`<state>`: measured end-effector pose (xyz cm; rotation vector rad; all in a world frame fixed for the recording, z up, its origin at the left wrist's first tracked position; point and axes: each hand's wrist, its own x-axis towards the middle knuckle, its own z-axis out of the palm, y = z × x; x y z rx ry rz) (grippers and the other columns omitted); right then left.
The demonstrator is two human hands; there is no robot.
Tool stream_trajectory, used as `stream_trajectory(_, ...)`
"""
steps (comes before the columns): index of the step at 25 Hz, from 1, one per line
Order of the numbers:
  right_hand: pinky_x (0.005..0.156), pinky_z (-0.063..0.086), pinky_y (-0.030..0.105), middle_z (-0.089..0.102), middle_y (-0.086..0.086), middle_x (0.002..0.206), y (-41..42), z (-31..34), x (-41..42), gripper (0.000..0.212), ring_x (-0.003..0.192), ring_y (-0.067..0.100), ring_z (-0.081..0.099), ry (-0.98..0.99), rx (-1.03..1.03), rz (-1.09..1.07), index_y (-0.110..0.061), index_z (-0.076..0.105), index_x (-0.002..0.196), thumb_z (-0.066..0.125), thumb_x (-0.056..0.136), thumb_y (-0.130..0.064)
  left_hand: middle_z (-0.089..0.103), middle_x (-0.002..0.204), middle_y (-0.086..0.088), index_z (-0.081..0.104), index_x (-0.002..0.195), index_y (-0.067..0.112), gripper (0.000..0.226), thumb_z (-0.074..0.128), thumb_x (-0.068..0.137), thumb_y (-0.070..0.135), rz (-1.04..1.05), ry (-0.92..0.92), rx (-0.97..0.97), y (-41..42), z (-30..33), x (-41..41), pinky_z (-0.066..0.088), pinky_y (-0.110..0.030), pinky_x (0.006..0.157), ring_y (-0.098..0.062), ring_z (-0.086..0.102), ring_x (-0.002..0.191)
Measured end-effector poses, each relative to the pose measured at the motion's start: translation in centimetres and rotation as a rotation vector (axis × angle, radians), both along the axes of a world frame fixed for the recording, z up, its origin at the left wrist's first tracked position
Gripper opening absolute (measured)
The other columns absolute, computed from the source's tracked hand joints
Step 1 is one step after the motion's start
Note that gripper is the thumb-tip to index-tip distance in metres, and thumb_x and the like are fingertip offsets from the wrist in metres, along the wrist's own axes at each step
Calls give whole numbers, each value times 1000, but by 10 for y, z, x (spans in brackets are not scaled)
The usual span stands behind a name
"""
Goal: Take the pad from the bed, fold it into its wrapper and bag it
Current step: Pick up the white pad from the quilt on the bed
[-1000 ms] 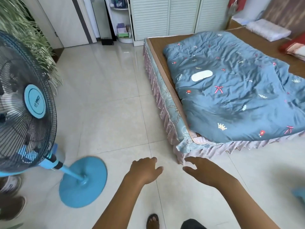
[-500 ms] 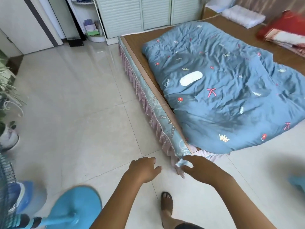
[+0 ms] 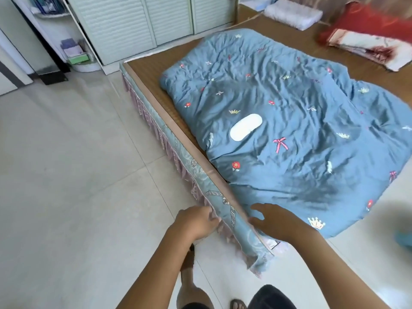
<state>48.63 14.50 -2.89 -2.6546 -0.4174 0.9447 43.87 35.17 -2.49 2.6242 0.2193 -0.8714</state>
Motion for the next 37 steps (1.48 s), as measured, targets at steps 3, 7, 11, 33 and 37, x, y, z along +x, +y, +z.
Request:
stream_trajectory(3, 104, 35, 37, 48, -1, 140, 34, -10, 44, 42, 129, 20, 43, -10, 15, -72, -31, 42, 132, 42, 92, -45, 56, 134, -4, 51, 125, 18, 48, 37, 91, 49, -100, -6, -1, 35, -9, 63, 38, -35, 91, -25, 55, 117)
stream_trajectory(7, 101, 37, 36, 50, -1, 139, 80, -9, 97, 43, 125, 20, 46, 22, 52, -256, -33, 41, 133, 43, 91, -45, 60, 124, -7, 54, 117, 15, 43, 38, 92, 46, -258, -4, -3, 85, -11, 146, 43, -37, 91, -27, 56, 111)
stream_trajectory(11, 97, 42, 36, 52, -1, 136, 94, -14, 143, 43, 120, 18, 50, 36, 34, -368, -30, 40, 133, 42, 93, -43, 60, 121, -10, 51, 119, 14, 41, 38, 92, 42, -381, 13, -8, 104, -14, 222, 44, -38, 85, -30, 57, 108)
stream_trajectory(33, 101, 38, 35, 51, 0, 136, 48, -111, 344, 45, 122, 20, 49, 140, 14, -495, -26, 35, 137, 38, 95, -43, 56, 125, -11, 47, 122, 11, 57, 72, 75, 30, -8, -139, -107, -28, -210, 531, 41, -43, 93, -32, 52, 118)
stream_trajectory(37, 97, 40, 35, 54, 2, 131, 46, -108, 349, 41, 118, 21, 52, 157, -1, -479, -24, 38, 133, 37, 96, -42, 56, 99, -17, 46, 75, 11, 28, 72, 75, 20, 137, -70, -298, -24, -207, 530, 43, -41, 75, -33, 54, 87)
